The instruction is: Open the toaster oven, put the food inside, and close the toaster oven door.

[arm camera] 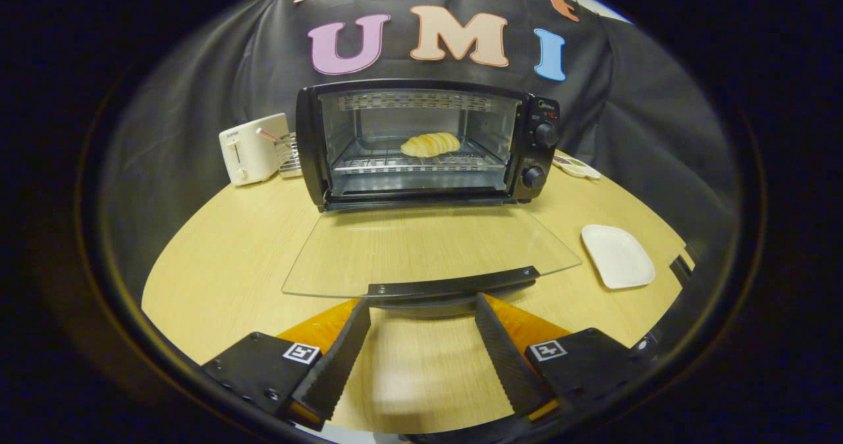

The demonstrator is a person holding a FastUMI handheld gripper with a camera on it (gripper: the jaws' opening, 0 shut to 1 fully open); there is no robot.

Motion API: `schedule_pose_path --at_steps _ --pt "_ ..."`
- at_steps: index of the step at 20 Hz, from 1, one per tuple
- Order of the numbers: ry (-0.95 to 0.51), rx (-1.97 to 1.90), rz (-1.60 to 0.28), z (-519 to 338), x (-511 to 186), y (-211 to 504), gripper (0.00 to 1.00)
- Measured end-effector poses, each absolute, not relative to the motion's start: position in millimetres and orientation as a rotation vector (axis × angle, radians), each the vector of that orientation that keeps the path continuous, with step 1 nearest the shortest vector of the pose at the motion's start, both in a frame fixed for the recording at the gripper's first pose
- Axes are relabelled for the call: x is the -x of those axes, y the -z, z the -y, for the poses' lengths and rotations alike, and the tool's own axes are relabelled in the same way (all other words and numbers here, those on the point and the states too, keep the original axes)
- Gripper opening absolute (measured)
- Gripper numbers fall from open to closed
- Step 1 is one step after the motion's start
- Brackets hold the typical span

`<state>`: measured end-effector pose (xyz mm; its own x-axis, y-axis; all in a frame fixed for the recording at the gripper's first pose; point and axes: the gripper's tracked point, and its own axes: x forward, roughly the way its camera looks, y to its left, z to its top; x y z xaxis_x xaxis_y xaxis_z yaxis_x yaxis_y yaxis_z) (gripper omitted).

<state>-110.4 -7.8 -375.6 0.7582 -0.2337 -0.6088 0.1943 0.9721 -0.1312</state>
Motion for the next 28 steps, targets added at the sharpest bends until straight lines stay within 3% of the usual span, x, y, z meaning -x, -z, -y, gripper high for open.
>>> schedule_pose_path --at_steps 18,28 --pt "0.193 0.081 -0.451 6.3 76.1 297.8 0.98" --pt "0.162 0.057 -0.278 8.3 17.4 238.5 0.98"
